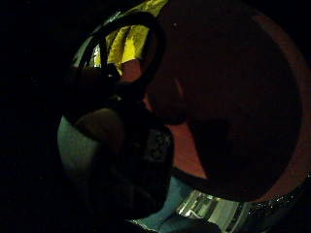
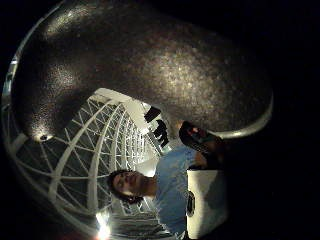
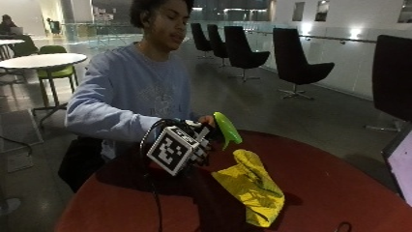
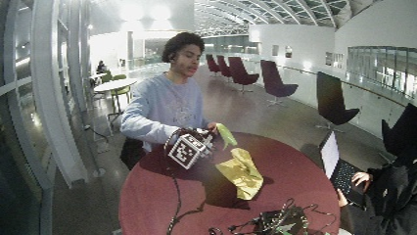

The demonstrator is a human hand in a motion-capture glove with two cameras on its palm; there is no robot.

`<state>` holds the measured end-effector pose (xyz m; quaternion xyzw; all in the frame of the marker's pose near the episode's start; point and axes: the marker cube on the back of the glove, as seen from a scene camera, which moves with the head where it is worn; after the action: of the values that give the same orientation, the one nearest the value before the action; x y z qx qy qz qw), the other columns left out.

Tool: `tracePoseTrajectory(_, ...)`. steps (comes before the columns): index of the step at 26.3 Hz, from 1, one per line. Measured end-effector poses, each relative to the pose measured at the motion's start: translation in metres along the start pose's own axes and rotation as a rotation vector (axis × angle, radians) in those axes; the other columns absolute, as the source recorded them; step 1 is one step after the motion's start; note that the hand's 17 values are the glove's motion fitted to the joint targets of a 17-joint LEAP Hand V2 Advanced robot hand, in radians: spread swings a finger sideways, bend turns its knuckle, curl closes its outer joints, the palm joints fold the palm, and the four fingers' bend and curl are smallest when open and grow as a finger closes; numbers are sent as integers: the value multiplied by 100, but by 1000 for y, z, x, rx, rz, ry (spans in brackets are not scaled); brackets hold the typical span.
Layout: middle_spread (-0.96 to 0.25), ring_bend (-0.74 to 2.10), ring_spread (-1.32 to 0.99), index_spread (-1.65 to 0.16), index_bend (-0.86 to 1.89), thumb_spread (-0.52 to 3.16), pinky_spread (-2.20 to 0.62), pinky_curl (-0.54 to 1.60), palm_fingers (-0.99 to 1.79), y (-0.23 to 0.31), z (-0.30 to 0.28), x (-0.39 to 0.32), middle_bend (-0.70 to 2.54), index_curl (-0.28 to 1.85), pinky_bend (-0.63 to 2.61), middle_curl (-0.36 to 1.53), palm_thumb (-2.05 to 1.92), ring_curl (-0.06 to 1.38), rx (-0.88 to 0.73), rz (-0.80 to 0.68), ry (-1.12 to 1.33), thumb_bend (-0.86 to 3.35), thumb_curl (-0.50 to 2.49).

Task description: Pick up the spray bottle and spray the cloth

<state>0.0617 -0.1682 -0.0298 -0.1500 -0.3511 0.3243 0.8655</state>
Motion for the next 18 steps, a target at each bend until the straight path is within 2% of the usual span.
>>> tracePoseTrajectory(18, -6, 43, 4, -20, 12, 70, 28, 34, 107, 6, 5, -2, 22, 35, 19, 49, 99, 38, -30, 50, 12, -3, 67)
